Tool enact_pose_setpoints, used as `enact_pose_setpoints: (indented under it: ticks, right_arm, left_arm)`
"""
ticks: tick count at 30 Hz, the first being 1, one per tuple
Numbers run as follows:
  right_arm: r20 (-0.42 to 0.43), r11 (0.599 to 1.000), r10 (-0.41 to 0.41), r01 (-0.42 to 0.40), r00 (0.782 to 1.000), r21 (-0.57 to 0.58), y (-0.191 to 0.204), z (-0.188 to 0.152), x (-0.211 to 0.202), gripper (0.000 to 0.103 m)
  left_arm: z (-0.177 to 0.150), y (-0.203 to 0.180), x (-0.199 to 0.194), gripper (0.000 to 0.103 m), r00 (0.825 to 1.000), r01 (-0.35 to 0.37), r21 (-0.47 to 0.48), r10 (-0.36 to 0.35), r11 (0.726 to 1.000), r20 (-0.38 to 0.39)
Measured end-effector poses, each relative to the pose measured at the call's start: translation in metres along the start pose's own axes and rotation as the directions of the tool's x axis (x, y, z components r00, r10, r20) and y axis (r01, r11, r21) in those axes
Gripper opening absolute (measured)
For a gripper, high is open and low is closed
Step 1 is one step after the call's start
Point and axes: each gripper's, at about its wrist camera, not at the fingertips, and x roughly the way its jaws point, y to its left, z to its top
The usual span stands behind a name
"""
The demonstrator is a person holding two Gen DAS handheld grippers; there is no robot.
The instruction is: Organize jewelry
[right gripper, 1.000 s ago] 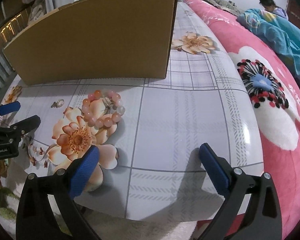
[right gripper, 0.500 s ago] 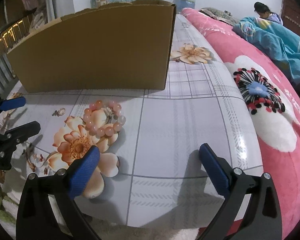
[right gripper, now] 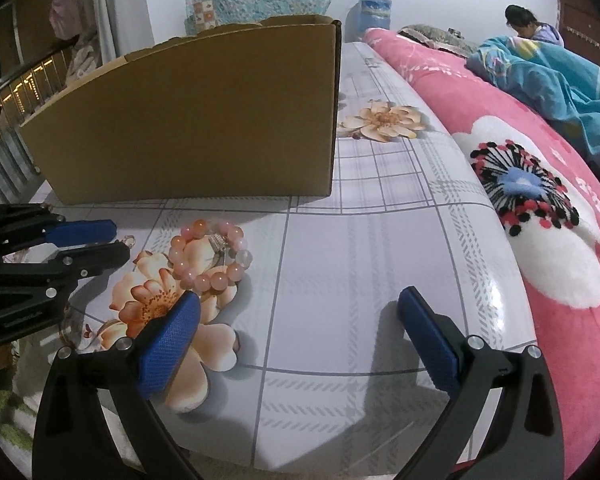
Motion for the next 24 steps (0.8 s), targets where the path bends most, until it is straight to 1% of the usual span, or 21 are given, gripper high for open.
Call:
enact_pose_setpoints:
  ticks: [3,4,5,11,15,18,20,21,24]
  right_arm:
    - [0.005,1.000,0.011,-0.011,1.000,0.010,-0.003,0.000,0.000,0.097]
    - [0.006,1.000,0.013,-0.013,1.000,0.011,-0.003,0.001,0.000,0.097]
    - [0.008,1.000,0.015,-0.015,1.000,0.014,-0.003,0.001,0.001,0.097]
    - [0.011,1.000,0.018,-0.018,1.000,0.015,-0.004,0.001,0.001,0.097]
    - [0.016,0.999,0.023,-0.023,1.000,0.024,-0.006,0.003,0.000,0.097]
    - [0.032,0.998,0.043,-0.045,0.999,0.046,-0.010,0.003,-0.005,0.097]
    - [0.057,0.996,0.066,-0.069,0.996,0.054,-0.011,0.004,-0.011,0.092]
    - [0.077,0.995,0.084,-0.088,0.993,0.050,-0.009,0.005,-0.015,0.092]
    - [0.119,0.991,0.135,-0.137,0.984,0.007,0.005,0.010,-0.024,0.085]
  left_arm:
    - [0.001,0.000,0.001,0.022,1.000,-0.002,0.002,0.002,1.000,-0.007]
    - [0.001,0.002,-0.001,0.018,1.000,-0.002,0.001,0.002,1.000,-0.009]
    - [0.001,0.002,-0.001,0.012,1.000,-0.001,-0.001,0.001,1.000,-0.010]
    - [0.000,0.002,-0.002,0.012,1.000,0.001,0.007,-0.001,1.000,-0.004]
    - [-0.004,0.008,-0.007,0.012,1.000,0.016,-0.015,-0.016,1.000,0.005]
    - [-0.006,0.016,-0.015,0.012,1.000,0.013,-0.037,-0.012,0.999,0.019]
    - [-0.008,0.023,-0.018,0.012,1.000,-0.003,-0.052,0.004,0.999,0.023]
    - [-0.010,0.028,-0.021,0.012,1.000,-0.014,-0.062,0.015,0.998,0.024]
    - [-0.017,0.040,-0.026,0.012,0.999,-0.045,-0.091,0.047,0.995,0.026]
